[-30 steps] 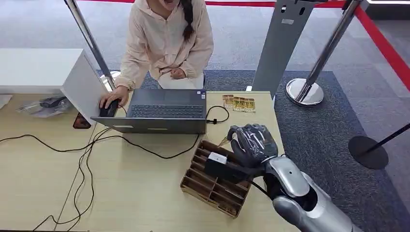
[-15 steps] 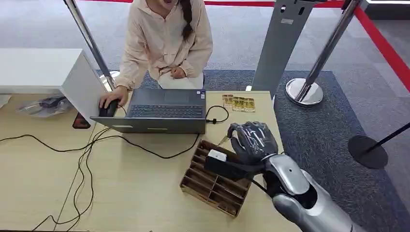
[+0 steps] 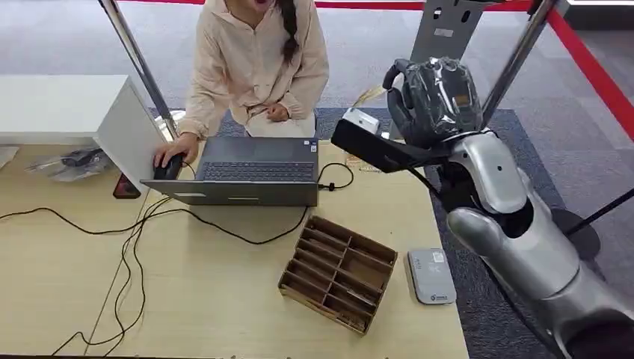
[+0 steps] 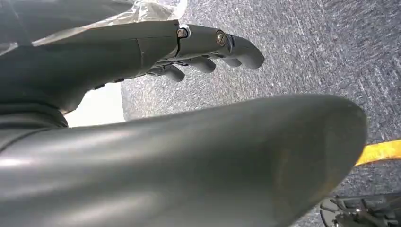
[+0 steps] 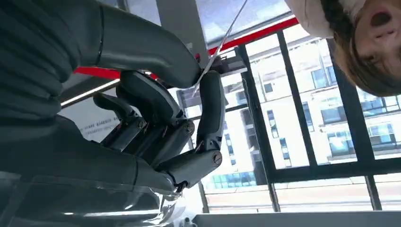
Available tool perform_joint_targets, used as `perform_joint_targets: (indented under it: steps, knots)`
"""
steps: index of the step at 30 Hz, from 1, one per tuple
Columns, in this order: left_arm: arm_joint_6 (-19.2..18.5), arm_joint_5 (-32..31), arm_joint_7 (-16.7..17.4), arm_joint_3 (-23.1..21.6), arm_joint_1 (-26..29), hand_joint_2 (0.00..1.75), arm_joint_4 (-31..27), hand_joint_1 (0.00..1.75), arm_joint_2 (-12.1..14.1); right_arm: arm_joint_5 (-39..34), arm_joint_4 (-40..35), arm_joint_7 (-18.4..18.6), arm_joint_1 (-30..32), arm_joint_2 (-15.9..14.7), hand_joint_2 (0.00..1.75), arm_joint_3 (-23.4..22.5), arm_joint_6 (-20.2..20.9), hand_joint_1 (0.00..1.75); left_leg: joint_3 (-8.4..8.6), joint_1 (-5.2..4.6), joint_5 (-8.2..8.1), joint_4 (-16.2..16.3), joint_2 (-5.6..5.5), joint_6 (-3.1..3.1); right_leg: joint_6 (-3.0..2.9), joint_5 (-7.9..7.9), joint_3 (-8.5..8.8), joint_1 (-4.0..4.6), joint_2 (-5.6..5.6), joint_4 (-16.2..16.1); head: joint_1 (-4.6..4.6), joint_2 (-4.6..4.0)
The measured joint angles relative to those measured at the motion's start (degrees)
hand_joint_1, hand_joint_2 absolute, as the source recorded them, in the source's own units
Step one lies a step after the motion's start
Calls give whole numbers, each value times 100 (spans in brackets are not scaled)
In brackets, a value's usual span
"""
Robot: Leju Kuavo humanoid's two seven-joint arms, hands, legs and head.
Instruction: Pass the card to the sensor for recognition and then transmit it.
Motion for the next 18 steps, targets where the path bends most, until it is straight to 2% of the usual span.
perform_joint_targets:
  steps: [9, 18]
  knots:
    - [-4, -13, 0, -94, -4, 0, 0, 0, -2, 7, 223, -52, -198, 61, 175, 7, -66, 175, 0, 0, 0, 0, 0, 0, 0, 1, 1, 0, 0, 0, 2, 2]
    - [-31, -48, -48, -131, -14, 0, 0, 0, -9, 7, 579, -179, -357, 269, 175, 92, -206, 175, -2, 0, 0, 0, 0, 0, 1, 0, 1, 1, 0, 1, 0, 0]
